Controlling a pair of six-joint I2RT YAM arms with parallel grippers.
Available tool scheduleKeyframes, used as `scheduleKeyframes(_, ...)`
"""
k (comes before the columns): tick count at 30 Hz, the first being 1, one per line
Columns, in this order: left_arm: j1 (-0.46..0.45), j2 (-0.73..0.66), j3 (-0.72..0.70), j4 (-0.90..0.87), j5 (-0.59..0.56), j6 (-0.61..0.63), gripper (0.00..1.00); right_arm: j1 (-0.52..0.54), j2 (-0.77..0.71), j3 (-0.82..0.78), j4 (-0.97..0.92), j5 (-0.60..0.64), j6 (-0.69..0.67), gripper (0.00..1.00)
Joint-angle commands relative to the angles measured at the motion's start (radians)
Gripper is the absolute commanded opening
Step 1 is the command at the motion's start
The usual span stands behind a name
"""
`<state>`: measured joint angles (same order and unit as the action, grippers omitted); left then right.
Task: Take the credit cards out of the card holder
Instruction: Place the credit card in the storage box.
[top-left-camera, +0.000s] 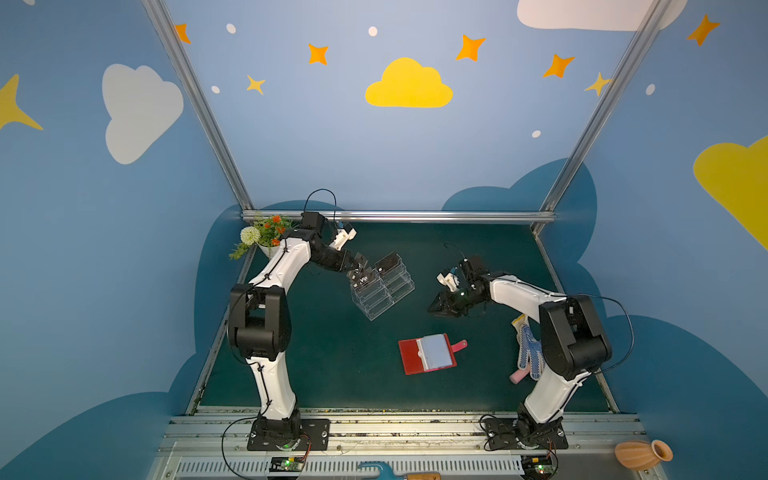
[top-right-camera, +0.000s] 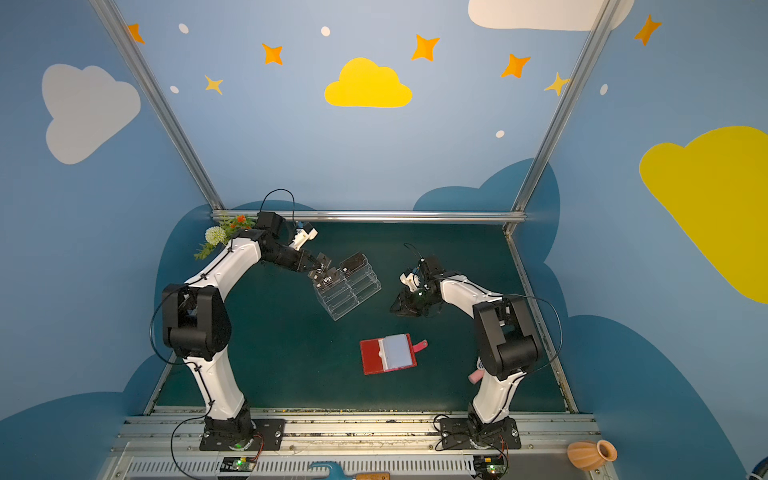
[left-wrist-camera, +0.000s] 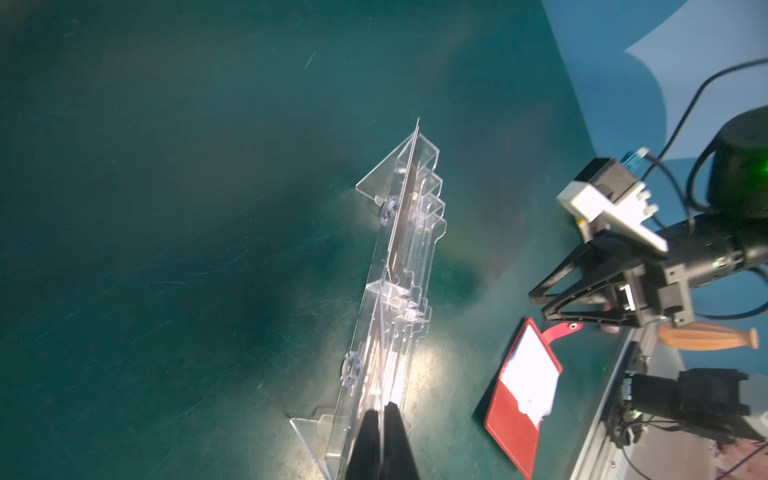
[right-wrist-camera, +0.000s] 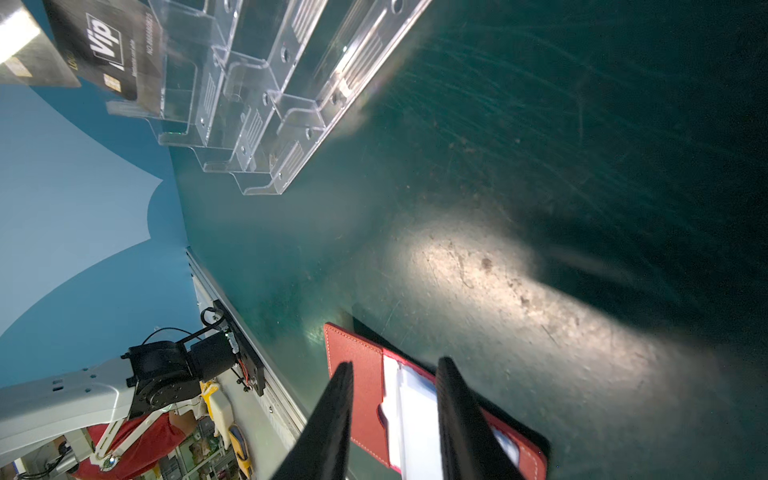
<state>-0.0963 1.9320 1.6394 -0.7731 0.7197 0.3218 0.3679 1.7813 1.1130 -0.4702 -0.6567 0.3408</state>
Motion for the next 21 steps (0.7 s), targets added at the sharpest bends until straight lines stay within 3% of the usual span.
scheduleKeyframes(1,-0.014,0.014,-0.004,-0.031,-0.039,0.036,0.04,-0.004,-0.045,-0.015,-0.002,-0.013,-0.001,0.33)
scheduleKeyframes(21,-0.022,-0.014,-0.062,-0.005,-0.134,0.066,0.04,-0.004,-0.063,-0.015,-0.011,-0.012,-0.004,0.33)
